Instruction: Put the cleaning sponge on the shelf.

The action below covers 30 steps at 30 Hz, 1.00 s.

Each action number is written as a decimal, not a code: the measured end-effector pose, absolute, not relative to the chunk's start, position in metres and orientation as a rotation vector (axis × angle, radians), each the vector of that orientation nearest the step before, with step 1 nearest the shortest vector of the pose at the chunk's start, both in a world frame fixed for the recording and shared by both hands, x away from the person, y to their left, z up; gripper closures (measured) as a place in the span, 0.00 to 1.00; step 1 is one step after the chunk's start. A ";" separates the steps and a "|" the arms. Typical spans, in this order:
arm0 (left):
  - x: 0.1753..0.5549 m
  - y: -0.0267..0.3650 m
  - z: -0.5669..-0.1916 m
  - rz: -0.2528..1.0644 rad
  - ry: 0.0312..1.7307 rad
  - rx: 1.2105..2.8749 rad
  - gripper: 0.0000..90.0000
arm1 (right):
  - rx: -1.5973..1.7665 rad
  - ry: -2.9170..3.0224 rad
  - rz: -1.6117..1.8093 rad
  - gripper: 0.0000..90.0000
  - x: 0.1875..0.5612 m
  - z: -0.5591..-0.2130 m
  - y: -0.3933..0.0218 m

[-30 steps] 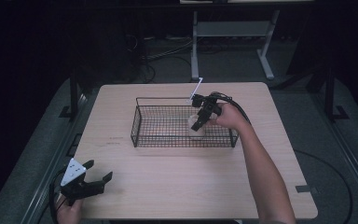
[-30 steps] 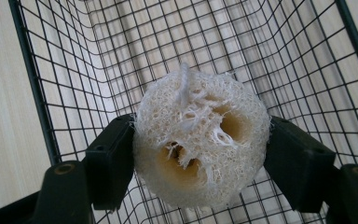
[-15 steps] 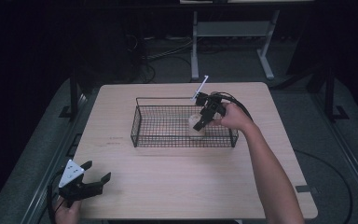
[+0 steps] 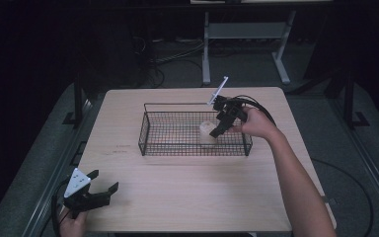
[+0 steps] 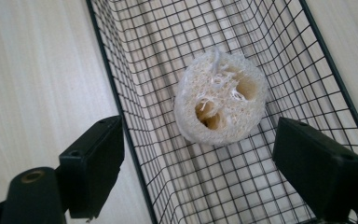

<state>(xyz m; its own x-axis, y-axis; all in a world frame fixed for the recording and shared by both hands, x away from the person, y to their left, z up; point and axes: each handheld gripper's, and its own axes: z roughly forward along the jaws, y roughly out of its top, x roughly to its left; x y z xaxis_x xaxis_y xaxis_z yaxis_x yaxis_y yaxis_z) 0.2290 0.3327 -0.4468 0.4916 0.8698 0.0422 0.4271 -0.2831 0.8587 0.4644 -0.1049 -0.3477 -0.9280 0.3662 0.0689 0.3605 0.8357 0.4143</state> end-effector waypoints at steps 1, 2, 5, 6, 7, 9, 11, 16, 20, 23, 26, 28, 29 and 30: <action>0.229 0.333 -0.447 0.666 1.076 1.896 0.15 | 0.587 2.996 0.666 0.18 0.463 -0.346 -0.106; 0.229 0.333 -0.447 0.668 1.075 1.896 0.15 | 0.582 2.992 0.660 0.18 0.462 -0.345 -0.107; 0.228 0.333 -0.447 0.669 1.075 1.896 0.15 | 0.561 2.990 0.663 0.18 0.456 -0.341 -0.109; 0.228 0.333 -0.446 0.670 1.076 1.898 0.15 | 0.556 2.985 0.665 0.18 0.454 -0.340 -0.110; 0.228 0.334 -0.446 0.672 1.077 1.896 0.15 | 0.550 2.985 0.671 0.18 0.451 -0.339 -0.110; 0.229 0.334 -0.446 0.673 1.078 1.899 0.15 | 0.537 2.986 0.683 0.18 0.447 -0.338 -0.113; 0.229 0.334 -0.446 0.672 1.082 1.898 0.15 | 0.535 2.986 0.692 0.18 0.441 -0.337 -0.116; 0.229 0.333 -0.447 0.669 1.083 1.898 0.15 | 0.525 2.992 0.705 0.18 0.429 -0.336 -0.123; 0.229 0.334 -0.447 0.666 1.081 1.900 0.15 | 0.522 3.002 0.708 0.18 0.422 -0.338 -0.131; 0.229 0.334 -0.447 0.667 1.081 1.900 0.15 | 0.541 3.005 0.683 0.17 0.417 -0.342 -0.138; 0.229 0.334 -0.447 0.669 1.082 1.900 0.15 | 0.544 3.001 0.695 0.17 0.414 -0.345 -0.143; 0.229 0.334 -0.447 0.669 1.081 1.902 0.15 | 0.544 2.996 0.702 0.17 0.412 -0.346 -0.146; 0.229 0.334 -0.447 0.669 1.081 1.904 0.15 | 0.540 2.996 0.709 0.17 0.410 -0.347 -0.147; 0.229 0.334 -0.447 0.669 1.081 1.904 0.15 | 0.541 2.997 0.709 0.17 0.408 -0.347 -0.147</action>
<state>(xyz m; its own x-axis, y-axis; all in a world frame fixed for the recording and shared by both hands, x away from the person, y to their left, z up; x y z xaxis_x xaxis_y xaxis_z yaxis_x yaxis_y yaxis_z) 0.2287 0.3337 -0.4471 0.4888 0.8711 0.0478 0.4310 -0.2888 0.8549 0.4085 -0.1471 -0.3472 -0.9401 0.3347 0.0645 0.3282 0.8375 0.4369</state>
